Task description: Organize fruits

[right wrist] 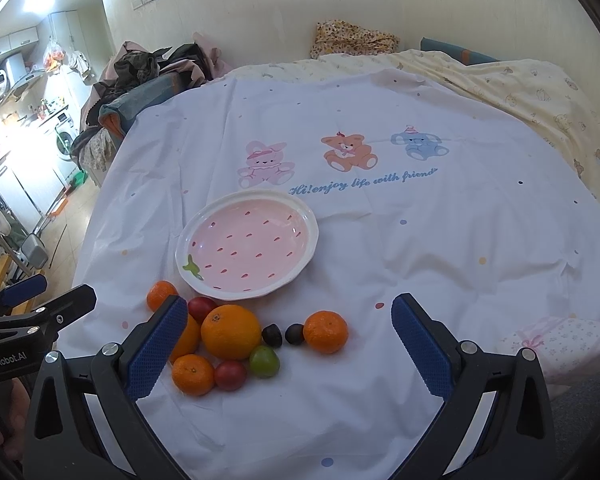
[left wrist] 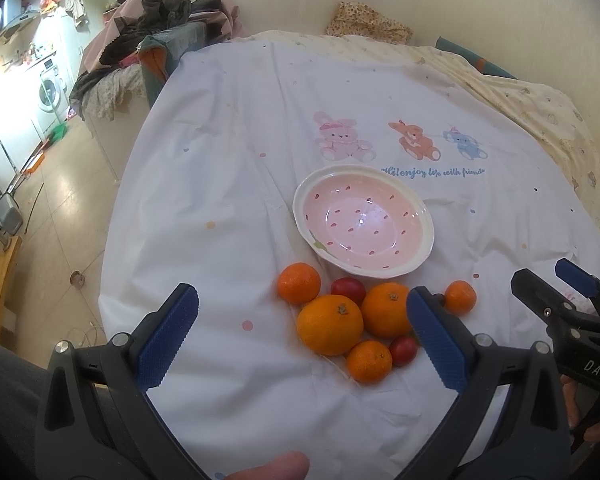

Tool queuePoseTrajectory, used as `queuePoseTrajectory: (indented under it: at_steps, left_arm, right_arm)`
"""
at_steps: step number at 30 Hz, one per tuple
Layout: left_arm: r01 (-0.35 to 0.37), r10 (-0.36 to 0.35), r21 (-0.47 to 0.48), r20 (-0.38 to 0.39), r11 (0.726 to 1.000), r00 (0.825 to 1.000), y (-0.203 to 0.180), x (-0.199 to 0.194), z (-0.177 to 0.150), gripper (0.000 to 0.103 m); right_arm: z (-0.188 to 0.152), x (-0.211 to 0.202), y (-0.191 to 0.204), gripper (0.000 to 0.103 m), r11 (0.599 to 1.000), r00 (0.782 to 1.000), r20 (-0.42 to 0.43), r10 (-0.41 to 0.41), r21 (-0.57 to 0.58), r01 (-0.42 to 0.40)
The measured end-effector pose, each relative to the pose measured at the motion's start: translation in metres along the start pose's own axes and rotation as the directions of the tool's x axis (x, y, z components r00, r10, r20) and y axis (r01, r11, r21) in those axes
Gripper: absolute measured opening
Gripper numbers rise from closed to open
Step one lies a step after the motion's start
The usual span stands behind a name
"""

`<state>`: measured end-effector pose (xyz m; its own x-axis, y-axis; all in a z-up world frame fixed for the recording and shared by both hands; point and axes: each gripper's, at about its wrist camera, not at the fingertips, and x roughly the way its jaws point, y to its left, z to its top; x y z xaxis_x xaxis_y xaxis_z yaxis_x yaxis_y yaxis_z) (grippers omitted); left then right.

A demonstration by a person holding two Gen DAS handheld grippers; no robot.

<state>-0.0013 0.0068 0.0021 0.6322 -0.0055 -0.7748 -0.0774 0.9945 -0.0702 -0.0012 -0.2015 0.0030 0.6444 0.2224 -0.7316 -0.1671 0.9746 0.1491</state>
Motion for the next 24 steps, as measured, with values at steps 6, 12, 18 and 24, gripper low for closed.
queuePoseTrajectory:
  at_steps: [6,12,18,24]
  left_arm:
    - [0.0,0.0,0.001,0.001,1.0,1.0,-0.0001,0.0,-0.0003,0.102]
    - [0.001,-0.001,0.001,0.001,1.0,1.0,0.0,0.0001,-0.0004,0.102]
    - [0.002,-0.002,0.001,-0.002,1.0,1.0,-0.0001,0.0003,-0.0007,0.102]
    - [0.0,0.0,0.009,0.007,1.0,1.0,-0.0005,-0.0005,-0.0014,0.102]
  right_arm:
    - [0.0,0.0,0.0002,0.103,1.0,1.0,0.001,-0.001,0.0,0.001]
    - [0.0004,-0.0009,-0.0001,0.103,1.0,1.0,0.0,-0.001,0.001,0.001]
    - [0.0015,-0.0017,-0.0015,0.103,1.0,1.0,0.007,-0.009,0.002,0.009]
    - [0.0022,-0.0026,-0.0026,0.103,1.0,1.0,0.006,-0.009,0.005,0.009]
